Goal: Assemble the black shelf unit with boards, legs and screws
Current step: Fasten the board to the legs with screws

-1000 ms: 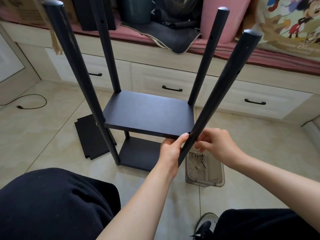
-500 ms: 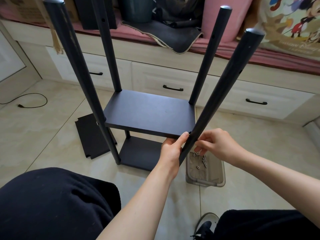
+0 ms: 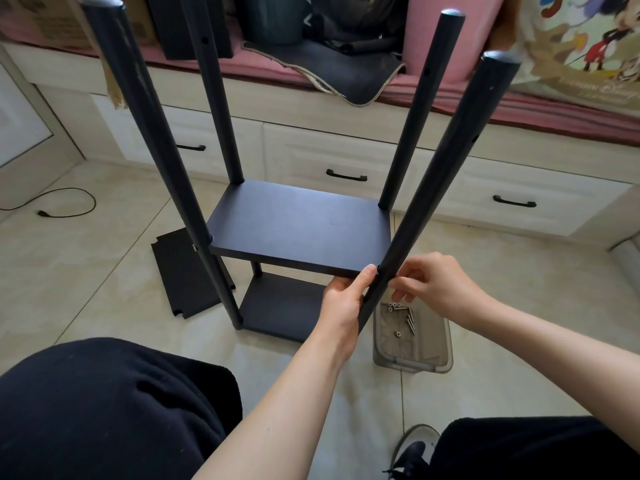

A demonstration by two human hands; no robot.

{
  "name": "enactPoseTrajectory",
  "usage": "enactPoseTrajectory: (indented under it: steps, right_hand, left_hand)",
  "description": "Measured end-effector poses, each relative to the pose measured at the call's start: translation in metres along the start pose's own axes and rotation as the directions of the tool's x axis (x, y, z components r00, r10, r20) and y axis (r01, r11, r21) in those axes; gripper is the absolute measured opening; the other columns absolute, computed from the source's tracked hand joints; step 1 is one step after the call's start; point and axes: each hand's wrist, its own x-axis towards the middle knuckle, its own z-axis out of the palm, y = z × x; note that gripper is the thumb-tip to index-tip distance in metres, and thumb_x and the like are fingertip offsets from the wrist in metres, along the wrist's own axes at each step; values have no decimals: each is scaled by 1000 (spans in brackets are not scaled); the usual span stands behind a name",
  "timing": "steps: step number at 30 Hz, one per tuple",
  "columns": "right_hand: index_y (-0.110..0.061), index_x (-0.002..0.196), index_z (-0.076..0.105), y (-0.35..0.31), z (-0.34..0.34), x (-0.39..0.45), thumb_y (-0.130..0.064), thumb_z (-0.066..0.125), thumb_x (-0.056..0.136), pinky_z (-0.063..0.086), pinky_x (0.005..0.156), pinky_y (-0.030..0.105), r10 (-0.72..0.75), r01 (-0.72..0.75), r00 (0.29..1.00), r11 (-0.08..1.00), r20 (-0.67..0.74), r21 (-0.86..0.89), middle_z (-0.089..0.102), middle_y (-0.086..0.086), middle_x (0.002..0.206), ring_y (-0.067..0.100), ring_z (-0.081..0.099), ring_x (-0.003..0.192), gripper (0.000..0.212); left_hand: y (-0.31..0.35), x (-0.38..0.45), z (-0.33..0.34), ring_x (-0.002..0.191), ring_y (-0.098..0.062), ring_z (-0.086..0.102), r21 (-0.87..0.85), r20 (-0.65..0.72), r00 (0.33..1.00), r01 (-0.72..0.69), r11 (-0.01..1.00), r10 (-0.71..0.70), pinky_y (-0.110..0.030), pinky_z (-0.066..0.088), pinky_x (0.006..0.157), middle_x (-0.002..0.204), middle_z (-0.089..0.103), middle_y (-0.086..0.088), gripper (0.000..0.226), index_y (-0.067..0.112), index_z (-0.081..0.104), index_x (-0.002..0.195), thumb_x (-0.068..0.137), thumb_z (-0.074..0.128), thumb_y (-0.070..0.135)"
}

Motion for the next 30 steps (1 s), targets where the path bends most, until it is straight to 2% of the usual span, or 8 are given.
enactPoseTrajectory:
  steps: [6, 12, 15, 18, 21, 23, 27, 30]
  right_hand:
    - [-25, 107, 57, 1, -5, 0, -45, 71, 86, 51, 66, 36, -200, 147, 977, 878, -71, -456, 72, -11, 90, 18, 68, 81, 32]
    - [-44, 141, 41, -1, -12, 15, -6, 72, 87, 58, 76, 27, -38, -4, 976, 981, 216, 194, 62, -10, 115, 15, 70, 88, 73]
    - [-39, 131, 55, -3, -16, 21, 0, 71, 86, 60, 74, 26, -52, -36, 954, 957, 294, 287, 67, -11, 111, 1, 68, 88, 62]
    - [-40, 120, 62, -2, -19, 26, 2, 76, 80, 59, 85, 32, -30, -59, 958, 953, 286, 296, 71, -11, 105, 1, 67, 92, 59]
    - [-41, 121, 63, -1, -23, 28, 0, 77, 79, 56, 93, 36, 2, -111, 943, 945, 334, 307, 73, -11, 105, 9, 68, 100, 60]
    - [-44, 122, 60, 0, -27, 29, -2, 70, 85, 56, 93, 34, 12, -150, 913, 940, 409, 307, 72, -13, 109, 9, 68, 105, 57]
    - [-35, 120, 56, -1, -24, 33, -2, 51, 95, 54, 92, 41, 101, -245, 924, 897, 370, 368, 76, -10, 92, 11, 72, 92, 42]
    - [-17, 123, 49, -2, -15, 39, -11, 55, 95, 54, 89, 44, 188, -310, 938, 829, 290, 465, 74, 2, 82, 19, 71, 81, 29]
  left_hand:
    - [3, -2, 4, 110, -27, 70, 2, -20, 1000, 9, 1000, -9, -36, 53, 100, 113, 75, -12, 24, 7, 71, 114, 96, 69, 24]
    - [13, -9, 9, 103, -18, 73, 35, -121, 993, -7, 999, 11, -27, 57, 84, 107, 77, 0, 33, 15, 63, 123, 92, 74, 19]
    - [23, -18, 11, 91, -13, 73, 253, -257, 966, 61, 966, 6, -17, 54, 69, 90, 77, 6, 26, 18, 69, 106, 87, 79, 33]
    - [28, -33, 10, 83, -18, 67, 768, -323, 900, 69, 637, 291, -32, 52, 73, 71, 71, 7, 30, 22, 64, 76, 86, 73, 49]
    - [32, -46, 10, 80, -23, 57, 968, 92, 721, -225, 107, 686, -37, 45, 71, 74, 62, 6, 23, 22, 59, 78, 84, 77, 35]
    - [32, -44, 10, 95, -26, 60, 942, 288, 640, -323, -90, 712, -41, 49, 81, 92, 67, 1, 28, 17, 67, 96, 77, 85, 28]
    - [31, -30, 12, 138, -30, 47, 942, 328, 752, -309, -134, 572, -48, 26, 121, 132, 63, -6, 61, 10, 64, 127, 76, 85, 36]
    - [29, -20, 17, 151, -25, 30, 935, 352, 794, -322, -148, 496, -48, 6, 125, 146, 54, -3, 69, 12, 58, 136, 80, 81, 44]
